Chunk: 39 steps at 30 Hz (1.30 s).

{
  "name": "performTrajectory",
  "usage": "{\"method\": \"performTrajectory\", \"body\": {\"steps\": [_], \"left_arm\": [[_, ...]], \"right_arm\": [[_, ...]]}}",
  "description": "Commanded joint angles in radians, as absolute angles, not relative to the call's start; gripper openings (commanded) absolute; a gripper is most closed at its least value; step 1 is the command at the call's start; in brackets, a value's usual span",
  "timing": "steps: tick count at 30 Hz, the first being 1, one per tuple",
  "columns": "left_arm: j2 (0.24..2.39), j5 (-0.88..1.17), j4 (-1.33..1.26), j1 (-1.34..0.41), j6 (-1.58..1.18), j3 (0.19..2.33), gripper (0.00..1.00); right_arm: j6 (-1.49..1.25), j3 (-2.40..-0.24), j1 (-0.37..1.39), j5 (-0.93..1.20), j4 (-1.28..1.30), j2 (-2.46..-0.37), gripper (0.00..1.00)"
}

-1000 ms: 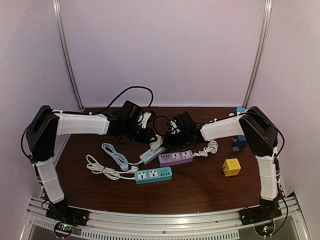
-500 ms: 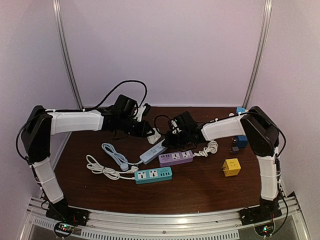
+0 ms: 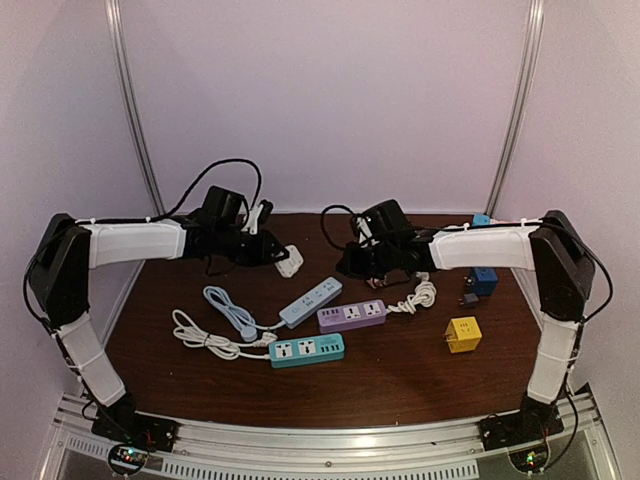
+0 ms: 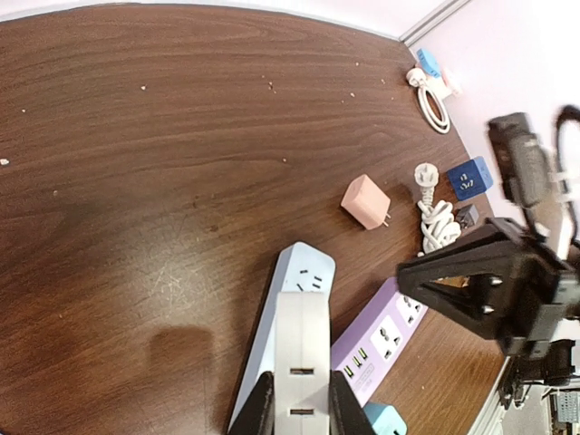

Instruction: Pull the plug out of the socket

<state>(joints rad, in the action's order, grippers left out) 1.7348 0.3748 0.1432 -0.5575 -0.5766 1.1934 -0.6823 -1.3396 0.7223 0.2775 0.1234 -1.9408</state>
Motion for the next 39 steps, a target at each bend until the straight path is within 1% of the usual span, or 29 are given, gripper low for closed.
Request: {"method": "performTrajectory", "body": {"steps": [1, 6, 10, 15, 24, 36, 39], "left_arm": [[1.806, 0.455, 0.058, -0.529, -0.615, 1.230, 0.02], [1.873, 0.467, 0.054, -0.513, -0.626, 1.268, 0.02], [1.931, 0.500, 0.047, -0.498, -0.632, 1.295, 0.03], [1.986, 0.525, 0.055, -0.474, -0.630, 1.316, 0.04], [2.042, 0.546, 0.107, -0.427, -0.584, 1.345, 0.04], [2.065, 0.461, 0.215, -0.383, -0.472, 1.359, 0.05], [2.070, 0.436, 0.226, -0.378, -0.460, 1.358, 0.05]], "right_arm": [[-0.633, -1.294, 0.721, 0.193, 0.103, -1.798, 0.09], [-0.583, -1.232, 0.719, 0.107, 0.101, -1.658, 0.13], [-0.548, -1.164, 0.719, 0.022, 0.085, -1.530, 0.19], [-0.510, -1.129, 0.715, -0.048, 0.103, -1.432, 0.24], [-0.496, -1.114, 0.713, -0.076, 0.125, -1.393, 0.26], [-0.478, -1.143, 0.706, -0.079, 0.148, -1.421, 0.28], [-0.477, -1.151, 0.703, -0.080, 0.155, -1.432, 0.32]]}}
